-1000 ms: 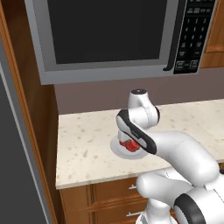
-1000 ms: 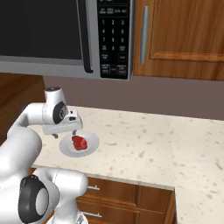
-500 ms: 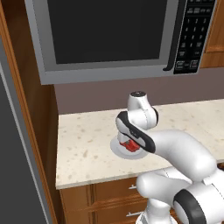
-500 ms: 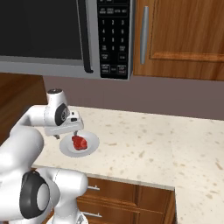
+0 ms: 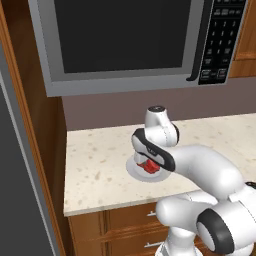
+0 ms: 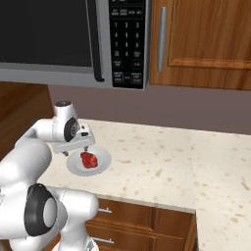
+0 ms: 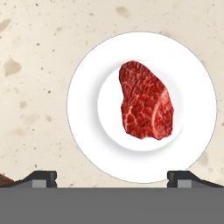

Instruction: Place the steak on the counter behind the older steak on the same shelf of the fridge to maintain FIFO order. Close the fridge door when finished.

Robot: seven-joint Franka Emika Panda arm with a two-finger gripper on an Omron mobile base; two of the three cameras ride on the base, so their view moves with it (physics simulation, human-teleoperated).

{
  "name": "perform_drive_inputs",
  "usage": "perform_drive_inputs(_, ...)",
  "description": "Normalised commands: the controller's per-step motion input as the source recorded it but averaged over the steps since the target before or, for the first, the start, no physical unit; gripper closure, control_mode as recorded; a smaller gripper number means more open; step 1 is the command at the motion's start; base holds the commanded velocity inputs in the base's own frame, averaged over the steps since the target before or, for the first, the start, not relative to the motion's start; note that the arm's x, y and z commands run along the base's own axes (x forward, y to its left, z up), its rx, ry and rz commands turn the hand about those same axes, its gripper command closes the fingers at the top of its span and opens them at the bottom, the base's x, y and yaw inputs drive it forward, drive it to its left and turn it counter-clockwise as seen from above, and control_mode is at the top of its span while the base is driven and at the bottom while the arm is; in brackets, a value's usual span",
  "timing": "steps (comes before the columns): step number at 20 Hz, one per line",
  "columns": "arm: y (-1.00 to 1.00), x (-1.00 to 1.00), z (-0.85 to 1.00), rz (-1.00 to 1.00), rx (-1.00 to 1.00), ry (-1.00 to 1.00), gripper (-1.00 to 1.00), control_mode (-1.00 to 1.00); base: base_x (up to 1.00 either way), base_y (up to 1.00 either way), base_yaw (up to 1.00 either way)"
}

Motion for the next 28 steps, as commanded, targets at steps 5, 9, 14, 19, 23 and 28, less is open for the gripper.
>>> perform_drive_inputs(5,0.0,0.21,-0.13,0.05,0.0,-0.02,-1.0,-1.0,0.0,0.0,0.0)
perform_drive_inputs(9,0.0,0.2,-0.12,0.04,0.0,-0.02,-1.0,-1.0,0.0,0.0,0.0)
perform_drive_inputs(14,0.0,0.19,-0.14,0.03,0.0,-0.01,-1.0,-1.0,0.0,0.0,0.0)
perform_drive_inputs(19,0.0,0.18,-0.16,0.03,0.0,0.0,-1.0,-1.0,0.0,0.0,0.0)
perform_drive_inputs(23,0.0,0.14,-0.16,0.03,0.0,0.0,-1.0,-1.0,0.0,0.0,0.0)
perform_drive_inputs(28,0.0,0.09,-0.2,0.04,0.0,0.0,-1.0,-1.0,0.0,0.0,0.0)
